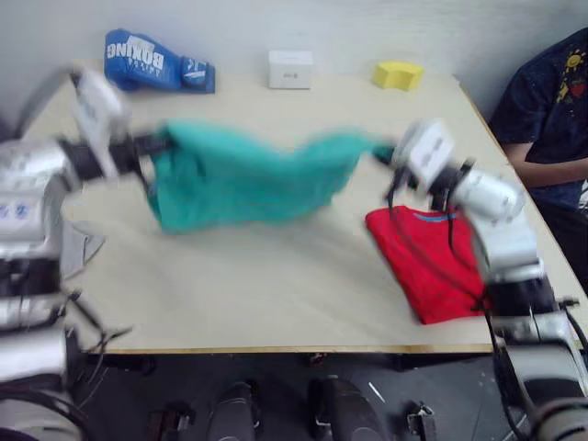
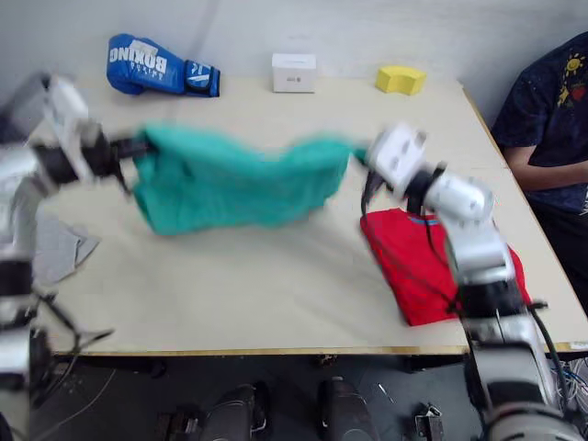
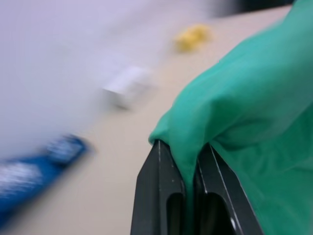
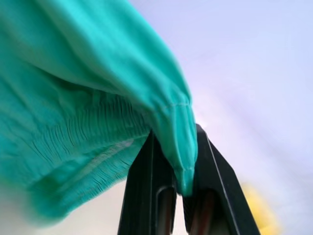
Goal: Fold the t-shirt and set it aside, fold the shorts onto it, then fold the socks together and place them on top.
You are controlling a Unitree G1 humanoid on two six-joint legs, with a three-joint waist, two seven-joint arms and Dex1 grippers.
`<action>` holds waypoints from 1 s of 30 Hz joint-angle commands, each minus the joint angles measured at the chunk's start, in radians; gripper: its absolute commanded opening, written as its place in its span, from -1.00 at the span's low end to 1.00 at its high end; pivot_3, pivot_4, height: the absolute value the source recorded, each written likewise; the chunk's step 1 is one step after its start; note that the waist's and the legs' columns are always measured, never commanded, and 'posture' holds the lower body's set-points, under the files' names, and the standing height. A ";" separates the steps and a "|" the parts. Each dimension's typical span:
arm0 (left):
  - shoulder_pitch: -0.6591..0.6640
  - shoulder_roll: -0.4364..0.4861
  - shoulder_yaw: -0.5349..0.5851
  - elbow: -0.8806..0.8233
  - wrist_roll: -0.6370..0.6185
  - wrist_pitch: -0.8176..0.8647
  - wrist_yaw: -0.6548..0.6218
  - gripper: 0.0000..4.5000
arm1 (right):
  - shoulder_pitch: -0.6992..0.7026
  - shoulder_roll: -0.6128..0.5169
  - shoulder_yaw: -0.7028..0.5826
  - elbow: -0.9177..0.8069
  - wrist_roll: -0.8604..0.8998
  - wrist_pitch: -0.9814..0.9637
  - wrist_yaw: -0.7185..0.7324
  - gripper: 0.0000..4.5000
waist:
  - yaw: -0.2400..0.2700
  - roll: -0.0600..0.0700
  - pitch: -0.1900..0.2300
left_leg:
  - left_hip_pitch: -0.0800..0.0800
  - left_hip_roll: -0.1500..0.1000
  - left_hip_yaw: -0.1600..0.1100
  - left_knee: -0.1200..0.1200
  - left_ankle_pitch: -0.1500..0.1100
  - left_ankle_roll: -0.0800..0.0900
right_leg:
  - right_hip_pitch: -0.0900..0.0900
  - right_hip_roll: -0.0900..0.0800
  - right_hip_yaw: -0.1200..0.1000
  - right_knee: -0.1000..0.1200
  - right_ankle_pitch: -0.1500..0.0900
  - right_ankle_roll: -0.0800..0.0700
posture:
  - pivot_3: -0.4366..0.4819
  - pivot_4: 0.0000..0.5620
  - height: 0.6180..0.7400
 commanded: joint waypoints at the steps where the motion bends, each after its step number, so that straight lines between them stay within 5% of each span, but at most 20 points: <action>1: -0.112 0.066 0.063 0.151 0.117 -0.311 0.248 -0.99 | -0.041 -0.016 -0.083 0.083 -0.088 -0.184 -0.198 -1.00 | -0.002 0.000 0.000 | 0.001 0.000 0.003 0.000 -0.002 0.000 | 0.000 0.000 -0.001 0.000 -0.001 0.002 | -0.05 -0.47 1.00; 3: -0.185 0.106 0.085 0.175 0.152 -0.420 0.339 -0.99 | -0.047 -0.015 -0.075 0.086 -0.110 -0.237 -0.231 -1.00 | -0.002 0.000 0.000 | 0.000 0.001 0.007 -0.001 -0.005 0.001 | -0.004 -0.001 -0.003 0.000 -0.002 0.003 | -0.05 -0.47 1.00; 7: -0.152 0.130 0.083 0.108 0.059 -0.460 0.184 -0.99 | 0.058 -0.005 -0.025 0.057 -0.090 -0.238 -0.156 -1.00 | -0.004 0.000 0.000 | -0.006 0.002 0.016 0.000 -0.010 0.005 | -0.014 -0.003 -0.007 0.002 -0.002 0.003 | -0.05 -0.47 1.00; 14: 0.723 0.288 0.129 -0.541 -0.270 0.036 -0.319 -0.99 | 0.317 -0.046 0.050 0.067 -0.020 -0.206 0.078 -1.00 | -0.024 0.002 0.002 | 0.002 0.004 0.025 0.007 -0.015 0.006 | -0.009 -0.003 0.000 0.009 -0.006 0.006 | -0.05 -0.47 1.00; 20: 1.150 0.343 0.237 -0.796 -0.178 0.281 -0.342 -0.99 | 0.467 -0.103 0.091 0.099 0.022 -0.254 0.260 -1.00 | -0.027 -0.002 0.005 | 0.005 0.009 0.022 0.016 -0.011 0.004 | -0.008 -0.001 -0.002 0.013 0.000 -0.003 | -0.05 -0.47 1.00; 23: 1.459 0.402 0.284 -0.996 -0.249 0.464 -0.577 -0.99 | 0.614 -0.159 0.119 -0.033 0.184 -0.176 0.495 -1.00 | -0.025 -0.001 0.004 | 0.018 0.009 0.020 0.012 -0.014 0.000 | 0.005 -0.001 -0.004 0.011 -0.002 -0.006 | -0.05 -0.47 1.00; 25: 1.568 0.404 0.321 -1.072 -0.296 0.535 -0.633 -0.99 | 0.704 -0.218 0.134 -0.110 0.235 -0.126 0.605 -1.00 | -0.024 0.002 0.003 | 0.022 0.009 0.019 0.009 -0.016 0.001 | 0.010 -0.001 -0.004 0.008 -0.004 -0.006 | -0.05 -0.47 1.00; 30: 1.564 0.430 0.326 -1.135 -0.359 0.709 -0.630 -0.99 | 0.776 -0.274 0.128 -0.137 0.218 -0.192 0.653 -1.00 | -0.011 0.001 0.003 | 0.022 0.011 0.016 0.012 -0.017 0.000 | 0.009 0.002 -0.005 0.010 -0.008 -0.008 | -0.05 -0.47 1.00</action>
